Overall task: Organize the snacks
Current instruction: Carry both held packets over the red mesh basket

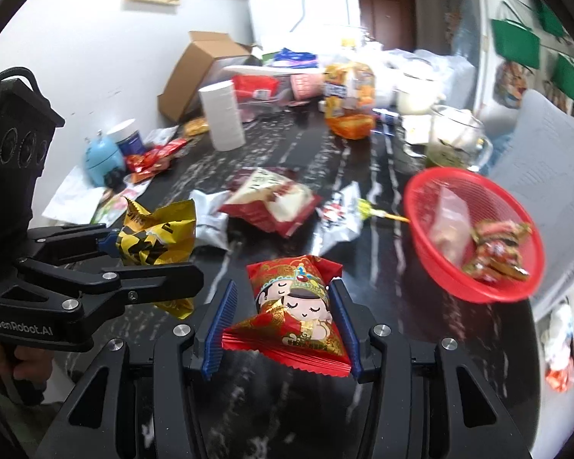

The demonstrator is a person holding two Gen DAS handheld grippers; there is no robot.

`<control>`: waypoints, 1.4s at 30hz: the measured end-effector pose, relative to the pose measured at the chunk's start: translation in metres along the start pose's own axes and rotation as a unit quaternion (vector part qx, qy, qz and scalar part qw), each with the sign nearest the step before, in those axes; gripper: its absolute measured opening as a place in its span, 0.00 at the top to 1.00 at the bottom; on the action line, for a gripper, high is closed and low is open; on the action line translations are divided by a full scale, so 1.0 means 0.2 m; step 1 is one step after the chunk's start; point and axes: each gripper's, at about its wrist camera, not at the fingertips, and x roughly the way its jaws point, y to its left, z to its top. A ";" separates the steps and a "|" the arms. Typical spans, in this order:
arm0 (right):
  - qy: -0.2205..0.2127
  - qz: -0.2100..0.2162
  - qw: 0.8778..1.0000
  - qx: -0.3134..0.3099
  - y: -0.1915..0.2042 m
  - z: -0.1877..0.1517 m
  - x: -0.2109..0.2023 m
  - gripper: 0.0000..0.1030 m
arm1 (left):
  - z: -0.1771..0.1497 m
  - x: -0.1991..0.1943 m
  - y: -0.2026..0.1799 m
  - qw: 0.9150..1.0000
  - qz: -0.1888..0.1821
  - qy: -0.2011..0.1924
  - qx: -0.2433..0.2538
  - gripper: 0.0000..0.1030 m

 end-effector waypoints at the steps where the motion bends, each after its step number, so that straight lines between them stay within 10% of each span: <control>1: 0.000 -0.005 1.000 0.004 -0.02 -0.01 -0.01 0.53 | 0.01 0.02 -0.02 1.000 -0.008 0.005 0.003 0.44; 21: -0.008 -0.071 0.995 0.071 -0.44 -0.03 -0.14 0.53 | 0.28 0.33 -0.36 0.992 -0.079 0.053 0.083 0.44; 42: -0.025 -0.124 0.988 0.088 -0.85 0.22 -0.01 0.53 | 0.69 0.69 -0.49 0.982 -0.063 0.039 0.171 0.44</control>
